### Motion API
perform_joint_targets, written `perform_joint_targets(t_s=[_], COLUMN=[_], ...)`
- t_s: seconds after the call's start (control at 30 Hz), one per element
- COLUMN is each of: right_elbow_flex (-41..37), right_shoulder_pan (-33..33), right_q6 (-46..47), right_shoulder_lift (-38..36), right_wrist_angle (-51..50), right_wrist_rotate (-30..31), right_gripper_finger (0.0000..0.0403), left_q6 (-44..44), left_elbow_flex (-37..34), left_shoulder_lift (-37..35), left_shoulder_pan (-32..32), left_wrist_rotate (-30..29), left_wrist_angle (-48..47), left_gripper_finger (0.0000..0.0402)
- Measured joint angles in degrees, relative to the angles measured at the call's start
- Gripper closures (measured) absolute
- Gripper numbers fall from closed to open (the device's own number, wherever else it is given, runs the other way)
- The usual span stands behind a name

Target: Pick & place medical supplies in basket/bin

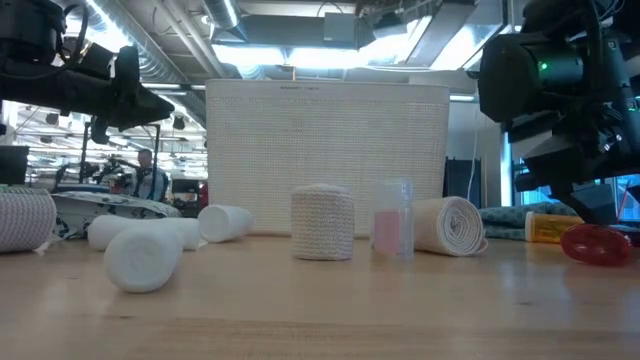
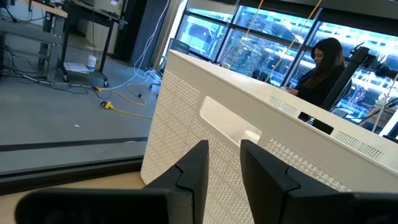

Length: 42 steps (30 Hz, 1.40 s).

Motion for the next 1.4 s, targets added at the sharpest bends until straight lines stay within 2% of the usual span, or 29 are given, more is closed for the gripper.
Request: perform_joint_targets(t_s=[0.17, 0.47, 0.67, 1.13, 1.4], right_elbow_flex=[-0.04, 0.04, 0.04, 0.04, 0.04], right_shoulder_pan=[0.00, 0.00, 0.02, 0.02, 0.02], right_q6=[-0.08, 0.10, -0.01, -0.14, -0.17], right_shoulder_lift=[-0.93, -3.13, -3.13, -3.17, -3.19], right_wrist_angle=[0.39, 1.68, 1.68, 3.66, 3.61], right_wrist_rotate=[-0.36, -0.57, -0.57, -0.52, -0.50], right_gripper_finger=[0.0223, 0.0162, 0.0145, 0.0169, 0.0209], left_q6=[-0.04, -0.13, -0.11, -0.11, -0.07], left_elbow_flex=[0.00, 0.02, 0.01, 0.01, 0.02], left_shoulder_lift=[-0.01, 0.00, 0.00, 0.00, 0.00], left_shoulder_pan=[0.00, 0.00, 0.00, 0.00, -0.02], left_wrist_rotate=[0.00, 0.00, 0.00, 0.26, 0.42], left_wrist_angle=[-0.02, -0.02, -0.01, 0.00, -0.02], left_gripper_finger=[0.0315, 0.0315, 0.0315, 0.0315, 0.0315])
